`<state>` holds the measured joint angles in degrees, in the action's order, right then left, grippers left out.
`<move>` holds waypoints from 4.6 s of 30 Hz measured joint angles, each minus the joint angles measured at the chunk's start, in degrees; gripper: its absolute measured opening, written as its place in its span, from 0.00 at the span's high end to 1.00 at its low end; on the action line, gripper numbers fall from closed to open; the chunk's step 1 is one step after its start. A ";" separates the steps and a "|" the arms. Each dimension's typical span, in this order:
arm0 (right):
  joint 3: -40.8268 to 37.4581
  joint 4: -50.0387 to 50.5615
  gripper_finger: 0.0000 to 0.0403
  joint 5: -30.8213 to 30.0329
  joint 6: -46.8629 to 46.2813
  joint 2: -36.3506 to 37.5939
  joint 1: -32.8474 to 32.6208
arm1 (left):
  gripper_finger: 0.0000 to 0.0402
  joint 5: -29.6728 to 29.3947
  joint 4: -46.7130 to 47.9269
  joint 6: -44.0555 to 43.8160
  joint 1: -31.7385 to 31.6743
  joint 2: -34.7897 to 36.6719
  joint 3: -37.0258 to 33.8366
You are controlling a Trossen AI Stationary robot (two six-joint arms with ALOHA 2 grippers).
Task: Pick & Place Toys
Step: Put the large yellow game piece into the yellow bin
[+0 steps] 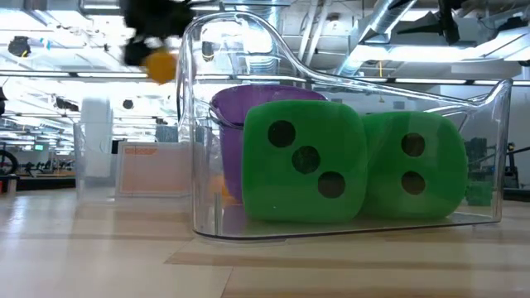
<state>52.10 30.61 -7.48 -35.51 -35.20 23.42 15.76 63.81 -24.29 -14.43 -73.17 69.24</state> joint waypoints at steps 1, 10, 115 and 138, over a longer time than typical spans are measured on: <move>0.02 -0.08 0.39 0.30 0.00 -0.02 0.00 | 0.35 0.91 -3.82 -0.71 -1.08 0.00 1.04; 0.02 -7.56 0.39 4.65 7.24 -1.63 0.00 | 0.35 8.67 -45.44 -14.96 -9.08 -0.90 3.14; 40.69 19.43 0.69 0.01 28.88 -43.78 4.96 | 0.31 -7.43 -94.59 -42.12 -10.80 -16.24 3.03; 5.81 28.43 0.69 20.19 23.04 -23.78 -12.64 | 0.36 -0.84 -85.04 -31.08 -19.11 -12.42 2.99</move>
<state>57.90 59.04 12.71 -12.46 -58.98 10.78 14.92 -21.23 -55.37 -33.54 -85.58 72.23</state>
